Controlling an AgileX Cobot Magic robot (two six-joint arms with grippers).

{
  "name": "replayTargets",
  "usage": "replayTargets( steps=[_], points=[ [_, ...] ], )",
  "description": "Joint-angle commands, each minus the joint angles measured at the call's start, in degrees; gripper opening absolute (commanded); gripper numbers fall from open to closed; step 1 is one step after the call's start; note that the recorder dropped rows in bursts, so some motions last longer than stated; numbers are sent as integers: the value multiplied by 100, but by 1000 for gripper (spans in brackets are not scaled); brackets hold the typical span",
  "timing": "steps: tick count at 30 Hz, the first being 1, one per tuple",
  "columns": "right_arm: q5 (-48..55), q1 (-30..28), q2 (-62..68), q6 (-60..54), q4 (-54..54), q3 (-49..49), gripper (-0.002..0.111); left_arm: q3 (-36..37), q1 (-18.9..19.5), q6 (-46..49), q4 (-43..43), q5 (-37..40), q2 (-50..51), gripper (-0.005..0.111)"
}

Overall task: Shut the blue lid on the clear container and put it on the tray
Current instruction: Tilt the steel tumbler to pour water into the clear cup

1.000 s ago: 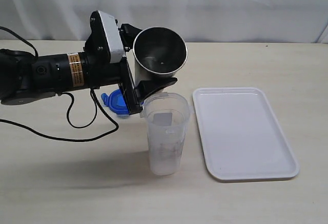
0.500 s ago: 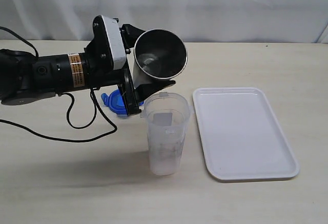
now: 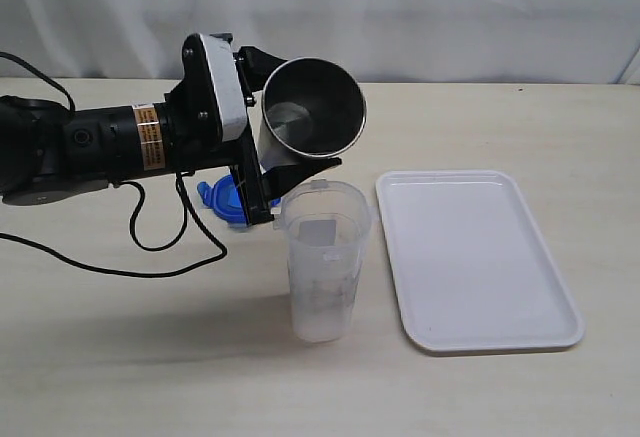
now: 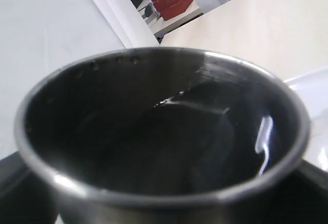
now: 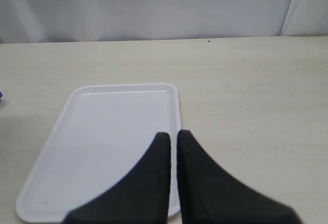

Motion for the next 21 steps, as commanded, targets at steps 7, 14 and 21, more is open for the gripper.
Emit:
replayTargets(
  steps=[7,14,21],
  points=[
    [8,6,-32,16,7,18,5,-83,-10,361,-241,-402,-64,0],
    [8,6,-32,16,7,18,5,-83,-10,517,-241,-402,-64,0],
    [8,6,-32,16,7,18,5,-93,-10,684,-283,-402,-64,0]
  ],
)
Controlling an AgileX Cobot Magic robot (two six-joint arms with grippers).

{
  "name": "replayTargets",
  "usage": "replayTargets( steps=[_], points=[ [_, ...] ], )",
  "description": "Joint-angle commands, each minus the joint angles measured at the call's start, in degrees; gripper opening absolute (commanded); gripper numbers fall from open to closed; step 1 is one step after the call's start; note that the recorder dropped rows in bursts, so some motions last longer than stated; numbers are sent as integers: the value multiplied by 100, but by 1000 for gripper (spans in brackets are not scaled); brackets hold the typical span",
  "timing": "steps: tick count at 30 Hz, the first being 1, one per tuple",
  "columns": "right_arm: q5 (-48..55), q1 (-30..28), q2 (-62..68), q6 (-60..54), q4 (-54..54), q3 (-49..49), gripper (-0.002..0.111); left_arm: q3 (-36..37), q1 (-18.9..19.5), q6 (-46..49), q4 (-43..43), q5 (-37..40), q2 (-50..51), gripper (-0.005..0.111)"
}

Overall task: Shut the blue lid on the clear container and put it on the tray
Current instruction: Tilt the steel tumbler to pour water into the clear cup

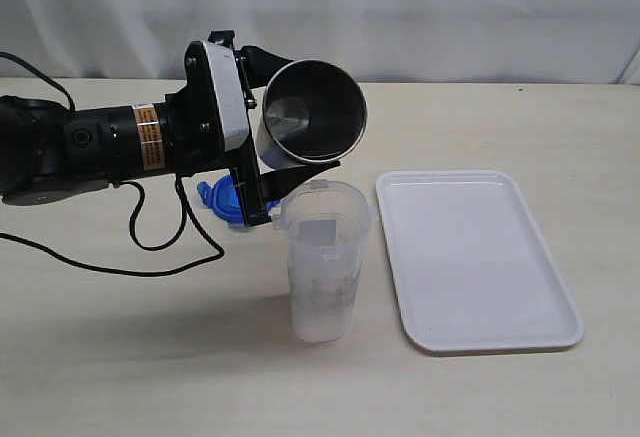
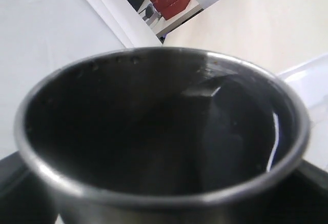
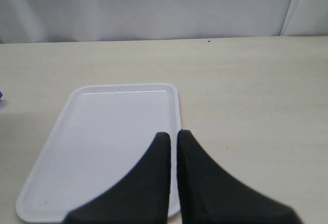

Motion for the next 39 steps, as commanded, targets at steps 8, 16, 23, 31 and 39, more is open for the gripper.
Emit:
replayTargets(
  steps=[8,16,23,31,39],
  points=[
    [8,6,-32,16,7,18,5,-93,-10,443,-334,-388,-64,0],
    [8,6,-32,16,7,18,5,-93,-10,724,-343,-378,-64,0],
    [8,6,-32,16,7,18,5,-93,-10,1019,-358,-366,-64,0],
    [8,6,-32,16,7,18,5,-93,-10,1317,-386,-366,-64,0],
    [8,6,-32,16,7,18,5,-93,-10,1512,-386,-366,-64,0]
  ],
)
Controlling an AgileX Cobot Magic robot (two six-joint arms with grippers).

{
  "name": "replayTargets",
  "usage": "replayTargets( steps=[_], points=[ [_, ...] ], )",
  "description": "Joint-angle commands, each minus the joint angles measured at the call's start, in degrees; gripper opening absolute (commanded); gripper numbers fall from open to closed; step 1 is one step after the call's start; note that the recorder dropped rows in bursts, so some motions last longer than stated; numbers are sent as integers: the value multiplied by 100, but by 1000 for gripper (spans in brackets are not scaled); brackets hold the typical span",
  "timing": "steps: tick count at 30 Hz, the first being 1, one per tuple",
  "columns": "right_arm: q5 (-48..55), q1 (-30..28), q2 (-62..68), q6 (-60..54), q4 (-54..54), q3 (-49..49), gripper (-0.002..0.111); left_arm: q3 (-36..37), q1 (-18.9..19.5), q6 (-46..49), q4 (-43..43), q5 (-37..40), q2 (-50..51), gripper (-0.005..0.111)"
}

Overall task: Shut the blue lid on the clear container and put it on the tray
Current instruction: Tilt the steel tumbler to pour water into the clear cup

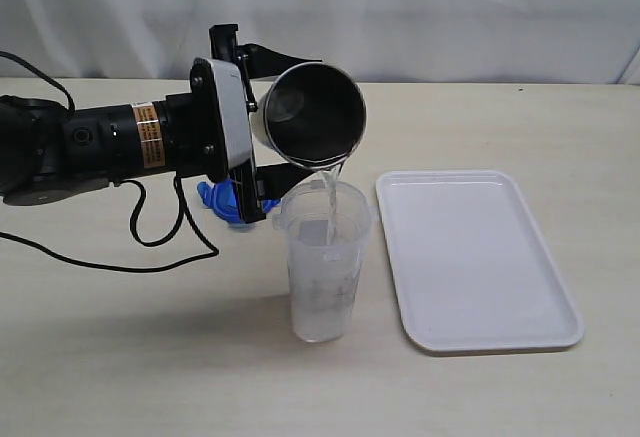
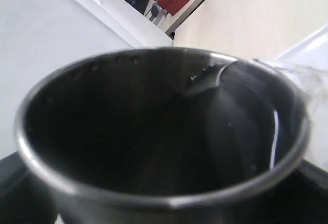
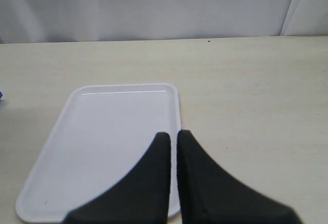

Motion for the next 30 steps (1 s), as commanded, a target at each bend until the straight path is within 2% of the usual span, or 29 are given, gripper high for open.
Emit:
replayTargets(
  steps=[1,8,14,24,30],
  points=[
    [8,6,-32,16,7,18,5,-84,-10,266,-268,-393,-64,0],
    [8,6,-32,16,7,18,5,-84,-10,345,-268,-393,-64,0],
    [8,6,-32,16,7,18,5,-84,-10,778,-268,-393,-64,0],
    [8,6,-32,16,7,18,5,-84,-10,780,-222,-384,-64,0],
    [8,6,-32,16,7,18,5,-70,-10,65,-230,-178,-64,0]
  ],
)
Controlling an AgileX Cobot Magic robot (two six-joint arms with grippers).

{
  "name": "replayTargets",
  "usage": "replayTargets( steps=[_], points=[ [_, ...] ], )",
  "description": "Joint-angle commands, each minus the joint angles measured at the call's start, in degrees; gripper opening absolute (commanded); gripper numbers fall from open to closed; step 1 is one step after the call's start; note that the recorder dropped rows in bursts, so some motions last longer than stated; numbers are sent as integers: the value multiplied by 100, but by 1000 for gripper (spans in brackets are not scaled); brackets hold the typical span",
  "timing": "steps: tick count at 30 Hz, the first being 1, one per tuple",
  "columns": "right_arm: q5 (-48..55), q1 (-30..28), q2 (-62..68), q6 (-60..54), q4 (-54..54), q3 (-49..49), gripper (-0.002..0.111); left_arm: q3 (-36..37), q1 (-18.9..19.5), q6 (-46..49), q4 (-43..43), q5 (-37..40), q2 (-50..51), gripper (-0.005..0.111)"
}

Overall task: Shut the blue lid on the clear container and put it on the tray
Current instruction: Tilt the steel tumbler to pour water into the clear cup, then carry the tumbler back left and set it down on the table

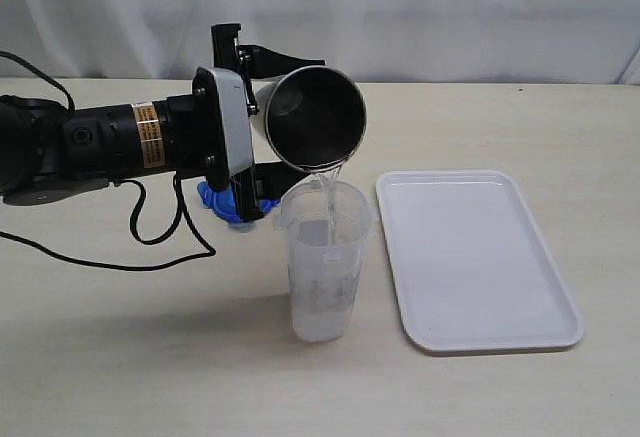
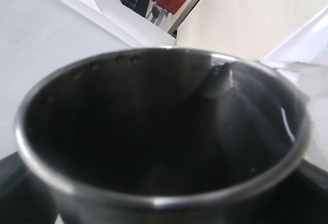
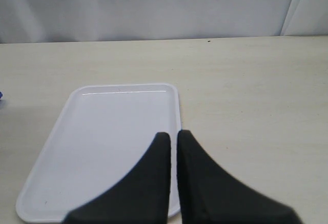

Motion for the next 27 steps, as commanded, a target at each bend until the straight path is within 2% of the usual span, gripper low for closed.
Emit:
replayTargets(
  steps=[1,10,14,18,27],
  points=[
    [8,6,-32,16,7,18,5,-70,-10,-504,-218,-82,-64,0],
    [8,6,-32,16,7,18,5,-70,-10,-1058,-259,211,-64,0],
    [8,6,-32,16,7,18,5,-70,-10,-2372,-658,224,-64,0],
    [8,6,-32,16,7,18,5,-70,-10,-3218,-1533,347,-64,0],
    [8,6,-32,16,7,18,5,-70,1,-3310,-4009,421,-64,0]
  ],
)
